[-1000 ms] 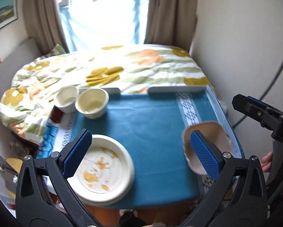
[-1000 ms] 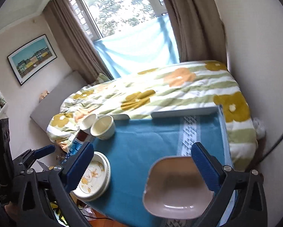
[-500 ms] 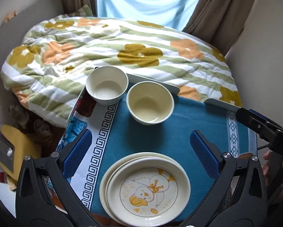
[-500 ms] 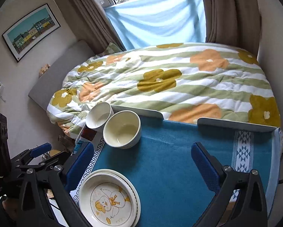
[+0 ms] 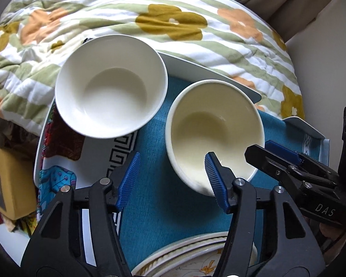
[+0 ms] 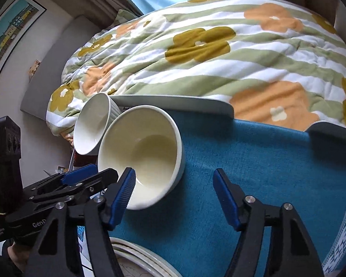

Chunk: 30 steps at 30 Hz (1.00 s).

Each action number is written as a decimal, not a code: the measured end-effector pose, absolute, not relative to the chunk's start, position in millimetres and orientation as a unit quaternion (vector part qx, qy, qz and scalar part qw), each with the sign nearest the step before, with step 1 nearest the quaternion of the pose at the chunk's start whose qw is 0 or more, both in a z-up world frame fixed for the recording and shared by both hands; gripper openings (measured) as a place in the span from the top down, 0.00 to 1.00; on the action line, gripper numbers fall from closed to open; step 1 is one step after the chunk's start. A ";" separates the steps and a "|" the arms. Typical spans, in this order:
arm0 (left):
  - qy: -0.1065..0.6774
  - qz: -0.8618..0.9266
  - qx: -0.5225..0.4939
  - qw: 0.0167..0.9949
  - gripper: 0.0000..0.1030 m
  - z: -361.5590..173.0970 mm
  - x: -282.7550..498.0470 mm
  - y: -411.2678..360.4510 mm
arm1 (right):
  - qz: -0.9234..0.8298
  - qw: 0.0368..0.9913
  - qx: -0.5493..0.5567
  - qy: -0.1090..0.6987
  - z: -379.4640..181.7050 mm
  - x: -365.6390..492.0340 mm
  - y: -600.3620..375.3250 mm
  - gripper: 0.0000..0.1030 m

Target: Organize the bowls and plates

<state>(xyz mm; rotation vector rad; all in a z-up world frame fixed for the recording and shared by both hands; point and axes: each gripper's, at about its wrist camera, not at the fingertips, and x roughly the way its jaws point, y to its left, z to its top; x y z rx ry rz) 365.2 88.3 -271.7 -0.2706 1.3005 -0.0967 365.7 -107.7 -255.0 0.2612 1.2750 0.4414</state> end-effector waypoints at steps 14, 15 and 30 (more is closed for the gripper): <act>0.611 -0.063 -0.122 0.780 0.77 -290.8 378.7 88.7 | 0.196 0.765 0.122 0.601 -275.3 375.3 -95.2 0.75; 0.610 -0.065 -0.121 0.780 0.81 -290.0 378.5 88.2 | 0.195 0.767 0.120 0.600 -275.0 375.1 -94.9 0.76; 0.573 -0.062 -0.070 0.814 0.84 -262.3 366.7 70.6 | 0.201 0.792 0.102 0.568 -260.2 364.0 -100.6 0.84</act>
